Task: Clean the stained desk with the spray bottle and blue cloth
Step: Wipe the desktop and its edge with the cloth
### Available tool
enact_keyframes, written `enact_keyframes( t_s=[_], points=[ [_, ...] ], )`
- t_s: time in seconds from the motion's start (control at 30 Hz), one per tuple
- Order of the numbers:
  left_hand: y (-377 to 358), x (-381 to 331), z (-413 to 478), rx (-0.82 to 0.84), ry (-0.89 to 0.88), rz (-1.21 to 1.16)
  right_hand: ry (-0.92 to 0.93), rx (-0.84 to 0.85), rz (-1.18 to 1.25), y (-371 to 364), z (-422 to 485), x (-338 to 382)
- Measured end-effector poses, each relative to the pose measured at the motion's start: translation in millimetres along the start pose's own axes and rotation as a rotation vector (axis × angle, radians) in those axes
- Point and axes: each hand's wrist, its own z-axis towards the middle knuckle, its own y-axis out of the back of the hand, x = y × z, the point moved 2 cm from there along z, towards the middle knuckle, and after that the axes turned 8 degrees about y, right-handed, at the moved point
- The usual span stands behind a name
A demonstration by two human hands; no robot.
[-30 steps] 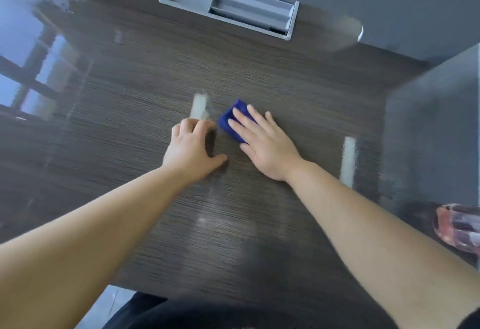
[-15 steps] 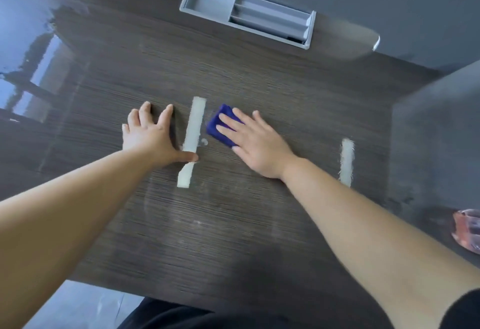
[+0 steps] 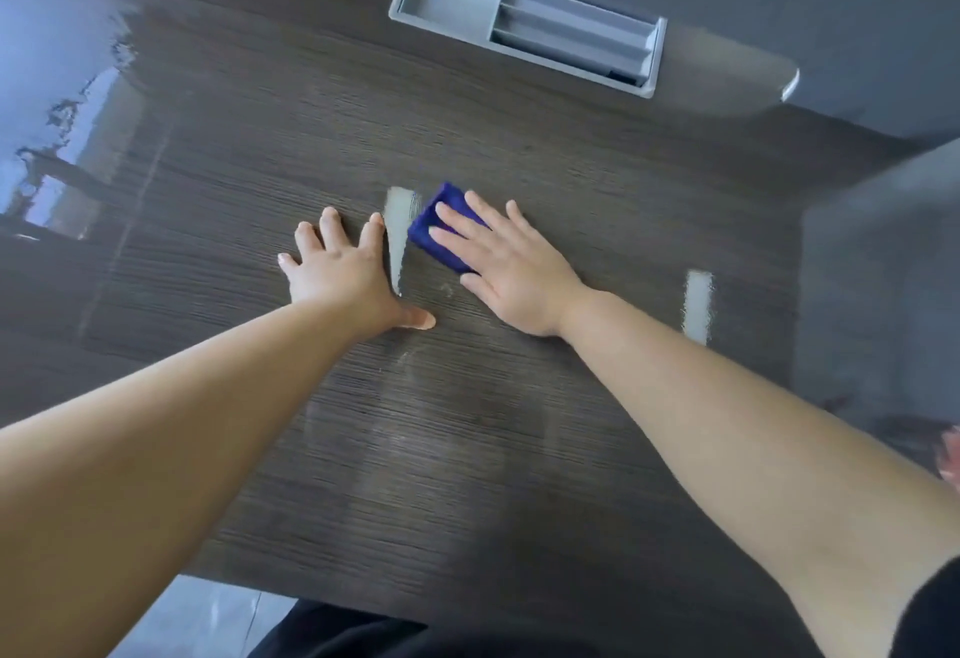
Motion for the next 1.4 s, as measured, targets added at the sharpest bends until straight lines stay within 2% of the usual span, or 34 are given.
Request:
enact_keyframes(
  t_s=[0.03,0.07,0.1,0.2,0.23,0.27,0.3,0.33,0.47,0.5,0.53,0.57,0.6,0.7,0.73,0.77,0.8,0.83,0.93,1.0,1.03,1.07,1.1,1.17,1.2,1.23,1.27,1.3,1.33,1.4],
  points=[
    [0,0,0,-0.001,-0.003,0.002,0.07,-0.021,-0.002,1,-19,-9],
    [0,0,0,0.0,-0.008,0.001,0.048,-0.068,-0.021,4,-34,-23],
    [0,0,0,0.0,-0.013,-0.001,-0.07,-0.113,-0.021,7,-46,-40],
    [1,1,1,-0.003,-0.017,-0.007,-0.705,-0.264,0.063,13,-47,-68],
    [1,1,1,0.002,-0.018,-0.008,-0.873,-0.305,0.067,13,-37,-60],
    [0,1,1,0.001,-0.02,-0.012,-0.958,-0.32,0.068,10,-25,-45],
    [1,1,1,-0.004,-0.02,-0.016,-0.948,-0.321,0.069,4,-14,-27],
    [1,1,1,-0.008,-0.022,-0.019,-0.847,-0.318,0.059,-5,-8,-6],
    [1,3,0,0.007,-0.043,-0.059,-0.138,-0.11,0.008,-34,-69,60],
    [2,5,1,0.009,-0.053,-0.074,-0.026,-0.092,0.006,-35,-96,58],
    [3,6,2,0.015,-0.063,-0.091,0.008,-0.1,-0.024,-35,-120,48],
    [3,8,3,0.02,-0.072,-0.107,-0.054,-0.115,-0.05,-35,-138,36],
    [5,9,4,0.021,-0.073,-0.124,-0.193,-0.139,-0.042,-32,-147,24],
    [5,9,2,0.004,-0.047,-0.225,-0.848,-0.297,0.04,-27,-126,14],
    [4,9,2,-0.018,-0.043,-0.279,-1.026,-0.34,0.057,-27,-109,24],
    [2,11,1,-0.045,-0.04,-0.334,-1.118,-0.354,0.075,-27,-89,37],
    [-1,13,0,-0.071,-0.048,-0.388,-1.116,-0.353,0.079,-30,-72,56],
    [-5,15,-3,-0.095,-0.07,-0.437,-1.028,-0.34,0.061,-36,-60,77],
    [-14,20,-18,-0.107,-0.152,-0.514,-0.484,-0.192,0.015,-58,-68,139],
    [-24,23,-35,-0.108,-0.241,-0.473,-0.255,-0.129,-0.012,-63,-107,142],
    [-30,25,-43,-0.116,-0.287,-0.432,-0.263,-0.132,-0.039,-64,-126,132],
    [-36,28,-51,-0.127,-0.332,-0.378,-0.376,-0.148,-0.044,-65,-143,119],
    [-43,31,-57,-0.136,-0.366,-0.328,-0.578,-0.18,-0.003,-62,-156,106],
    [-55,37,-69,-0.146,-0.407,-0.252,-1.099,-0.312,0.088,-57,-160,90],
    [-59,40,-74,-0.147,-0.415,-0.222,-1.306,-0.374,0.117,-54,-149,90],
    [-63,42,-77,-0.149,-0.419,-0.2,-1.429,-0.417,0.139,-52,-131,95],
    [-65,44,-80,-0.159,-0.421,-0.184,-1.452,-0.431,0.148,-51,-110,106],
    [-67,47,-83,-0.172,-0.421,-0.172,-1.377,-0.42,0.131,-53,-90,120],
    [-66,49,-83,-0.185,-0.42,-0.164,-1.223,-0.391,0.096,-57,-74,137],
    [-65,57,-83,-0.192,-0.404,-0.165,-0.793,-0.295,0.057,-69,-66,181]
  ],
)
